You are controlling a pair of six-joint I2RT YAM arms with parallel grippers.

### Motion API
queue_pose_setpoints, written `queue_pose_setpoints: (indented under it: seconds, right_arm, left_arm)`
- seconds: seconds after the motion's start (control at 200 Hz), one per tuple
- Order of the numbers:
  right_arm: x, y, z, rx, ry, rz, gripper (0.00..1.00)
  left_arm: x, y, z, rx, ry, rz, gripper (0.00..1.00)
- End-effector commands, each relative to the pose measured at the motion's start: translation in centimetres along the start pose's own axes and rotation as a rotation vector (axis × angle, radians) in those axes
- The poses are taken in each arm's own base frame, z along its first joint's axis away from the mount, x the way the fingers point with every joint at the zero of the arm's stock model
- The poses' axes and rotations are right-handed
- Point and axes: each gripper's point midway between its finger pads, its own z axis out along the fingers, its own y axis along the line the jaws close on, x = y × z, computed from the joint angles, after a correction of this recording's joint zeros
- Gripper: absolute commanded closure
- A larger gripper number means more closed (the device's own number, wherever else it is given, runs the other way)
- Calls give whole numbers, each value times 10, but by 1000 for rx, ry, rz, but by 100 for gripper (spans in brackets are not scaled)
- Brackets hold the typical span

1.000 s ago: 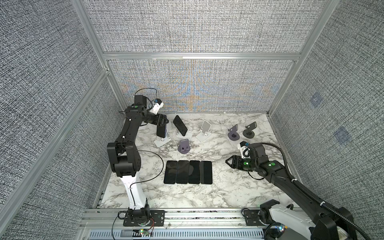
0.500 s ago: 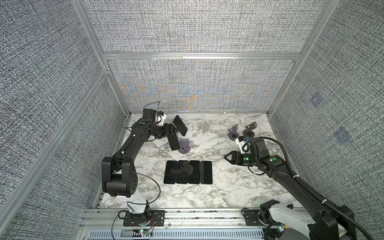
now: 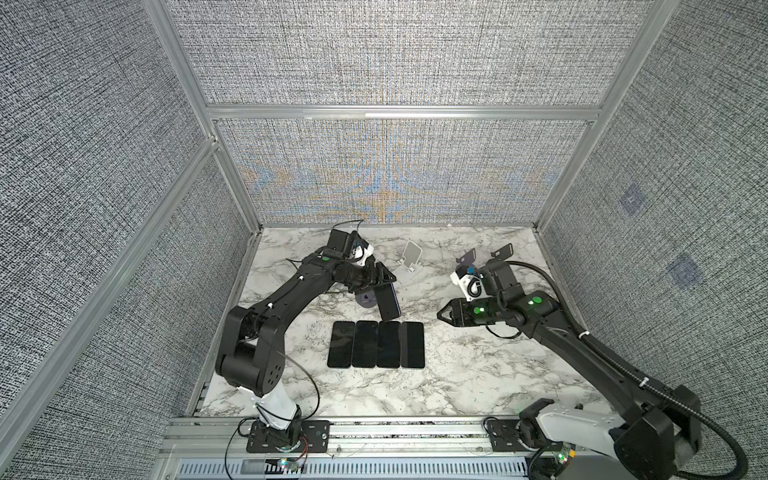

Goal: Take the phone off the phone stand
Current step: 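Lift the blue-edged phone and carry it toward the right gripper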

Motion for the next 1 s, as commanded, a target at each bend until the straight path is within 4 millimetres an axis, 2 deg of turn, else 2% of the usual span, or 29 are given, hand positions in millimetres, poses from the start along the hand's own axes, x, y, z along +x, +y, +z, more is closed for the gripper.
queue_pose_setpoints:
  seconds: [0.0,0.205,0.39,0.675,0.995]
  right_arm:
    - [2,9,4,15,39,-31,60]
    - [-12,32,25,-10,32,-60,62]
    - [-19,49,54,-33,37,-59,61]
    - [-19,52,85,-40,42,-34,64]
    - [-14,46,103,-42,37,-2,75]
  left_arm:
    - [16,-19,12,93,91,6,100]
    - [33,-21,35,140,169,-16,100]
    - [37,-16,39,160,152,-34,100]
    - [38,-15,39,169,146,-42,100]
    - [37,-17,39,176,140,-38,100]
